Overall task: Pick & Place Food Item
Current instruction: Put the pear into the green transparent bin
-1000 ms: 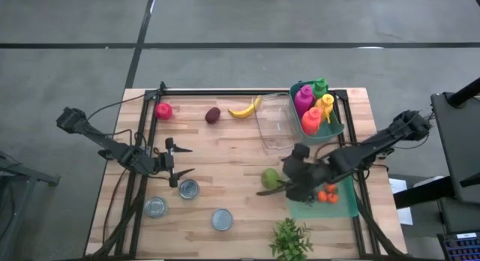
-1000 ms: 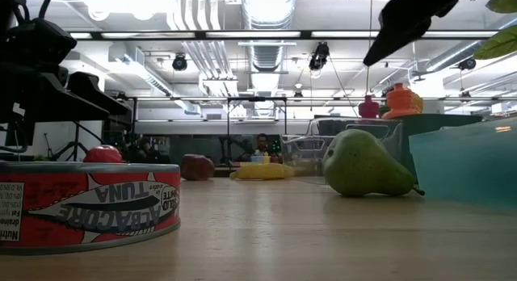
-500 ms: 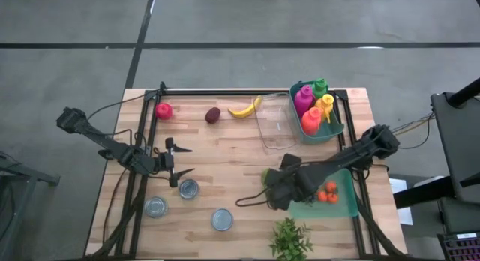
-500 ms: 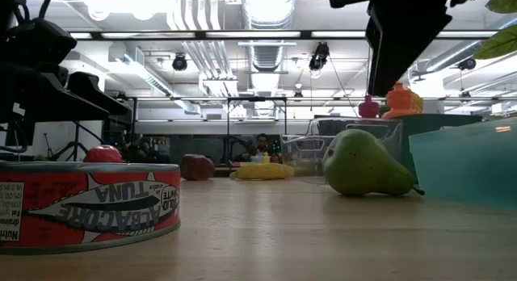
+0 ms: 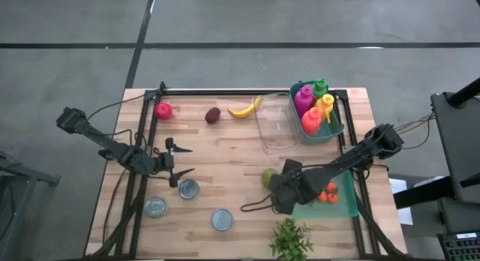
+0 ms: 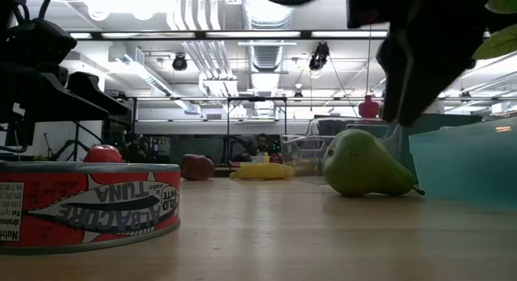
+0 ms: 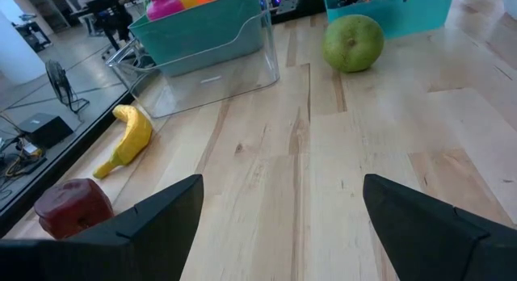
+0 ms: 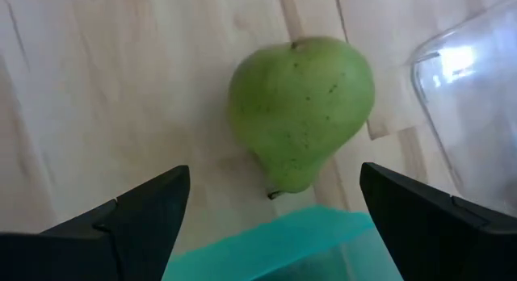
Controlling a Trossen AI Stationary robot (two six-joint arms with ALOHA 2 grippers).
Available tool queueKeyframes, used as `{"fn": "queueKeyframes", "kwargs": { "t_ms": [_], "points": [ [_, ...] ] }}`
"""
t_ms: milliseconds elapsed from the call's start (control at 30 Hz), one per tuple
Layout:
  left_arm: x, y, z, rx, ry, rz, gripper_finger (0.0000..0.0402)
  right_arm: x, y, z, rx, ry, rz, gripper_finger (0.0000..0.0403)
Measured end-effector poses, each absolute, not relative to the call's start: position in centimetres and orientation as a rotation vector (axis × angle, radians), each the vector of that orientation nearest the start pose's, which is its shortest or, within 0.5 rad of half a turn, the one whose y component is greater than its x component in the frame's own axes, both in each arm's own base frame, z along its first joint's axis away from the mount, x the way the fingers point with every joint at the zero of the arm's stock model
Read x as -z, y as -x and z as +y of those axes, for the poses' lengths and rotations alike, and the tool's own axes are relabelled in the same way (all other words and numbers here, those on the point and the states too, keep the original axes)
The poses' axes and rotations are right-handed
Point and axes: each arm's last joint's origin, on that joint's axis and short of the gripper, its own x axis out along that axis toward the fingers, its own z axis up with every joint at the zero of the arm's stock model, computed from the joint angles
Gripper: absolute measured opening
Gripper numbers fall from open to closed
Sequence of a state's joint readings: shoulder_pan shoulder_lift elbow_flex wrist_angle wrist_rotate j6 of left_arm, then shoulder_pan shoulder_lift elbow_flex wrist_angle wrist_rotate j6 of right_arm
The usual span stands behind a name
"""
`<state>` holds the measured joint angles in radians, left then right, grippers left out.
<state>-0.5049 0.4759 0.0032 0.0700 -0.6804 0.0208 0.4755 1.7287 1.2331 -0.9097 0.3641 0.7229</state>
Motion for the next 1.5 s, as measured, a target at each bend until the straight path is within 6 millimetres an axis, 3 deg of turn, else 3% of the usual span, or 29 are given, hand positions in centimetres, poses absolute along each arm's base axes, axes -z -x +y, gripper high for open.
{"fn": "queueKeyframes", "kwargs": {
  "t_ms": [333, 733, 1500],
  "points": [
    [-13.1, -10.8, -3.9, -0.170, -0.246, 0.336, 0.0344, -18.3, -27.8, 12.5, 0.307, 0.011, 1.213, 0.0359],
    [-13.1, -10.8, -3.9, -0.170, -0.246, 0.336, 0.0344, -16.0, -28.1, 10.6, 0.275, -0.029, 1.195, 0.0359],
    [-13.1, -10.8, -3.9, -0.170, -0.245, 0.336, 0.0343, -13.9, -28.4, 9.3, 0.217, -0.072, 1.215, 0.0359]
  ]
}}
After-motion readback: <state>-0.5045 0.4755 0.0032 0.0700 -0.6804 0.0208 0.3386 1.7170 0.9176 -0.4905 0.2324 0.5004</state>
